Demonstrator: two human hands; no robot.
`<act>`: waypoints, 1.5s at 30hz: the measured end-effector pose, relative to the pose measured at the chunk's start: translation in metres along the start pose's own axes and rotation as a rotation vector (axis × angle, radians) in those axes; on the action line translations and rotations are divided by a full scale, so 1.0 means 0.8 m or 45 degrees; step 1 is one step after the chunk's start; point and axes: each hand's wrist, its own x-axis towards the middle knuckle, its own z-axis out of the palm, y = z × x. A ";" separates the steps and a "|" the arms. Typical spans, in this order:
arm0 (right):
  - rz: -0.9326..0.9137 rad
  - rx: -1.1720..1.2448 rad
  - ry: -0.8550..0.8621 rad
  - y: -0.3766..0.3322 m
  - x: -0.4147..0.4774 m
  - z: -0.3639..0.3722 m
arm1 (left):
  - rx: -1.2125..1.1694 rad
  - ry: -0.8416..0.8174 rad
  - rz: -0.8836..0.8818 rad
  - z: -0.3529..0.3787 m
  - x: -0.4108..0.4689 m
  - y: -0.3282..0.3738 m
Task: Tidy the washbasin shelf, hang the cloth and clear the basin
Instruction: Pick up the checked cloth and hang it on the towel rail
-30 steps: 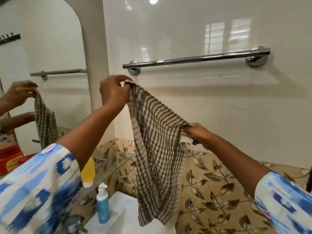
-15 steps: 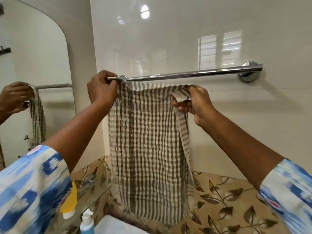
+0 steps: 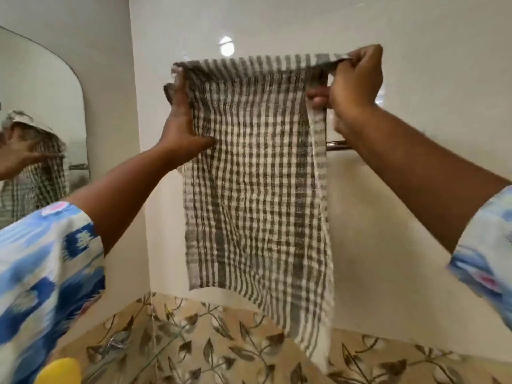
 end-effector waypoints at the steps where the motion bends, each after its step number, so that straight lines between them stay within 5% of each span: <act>1: 0.196 0.193 0.020 -0.003 0.015 0.002 | 0.041 -0.022 0.012 0.005 0.005 -0.002; 3: 0.379 0.372 0.051 -0.005 0.037 0.002 | 0.111 -0.066 0.033 0.013 0.015 -0.006; 7: 0.319 0.410 0.090 0.003 0.067 0.011 | 0.155 -0.079 0.000 0.030 0.031 -0.013; 11: -0.076 -0.330 0.047 0.025 0.069 0.021 | 0.147 -0.105 -0.043 0.052 0.041 -0.016; 17: -0.583 -0.958 -0.647 0.050 0.037 0.015 | 0.203 -0.092 -0.175 0.057 0.045 -0.030; 25: -0.236 -1.366 -1.418 0.045 0.013 0.004 | 0.114 -0.076 -0.394 0.050 0.047 -0.045; 28: -0.128 -1.414 -1.437 0.048 0.013 0.000 | 0.111 -0.060 -0.414 0.050 0.045 -0.050; 37: -0.374 -1.761 -1.433 0.036 0.003 -0.020 | 0.131 -0.020 -0.308 0.053 0.033 -0.054; 45: -0.079 -1.663 -1.451 0.013 0.020 -0.079 | 0.154 0.009 -0.287 0.054 0.029 -0.055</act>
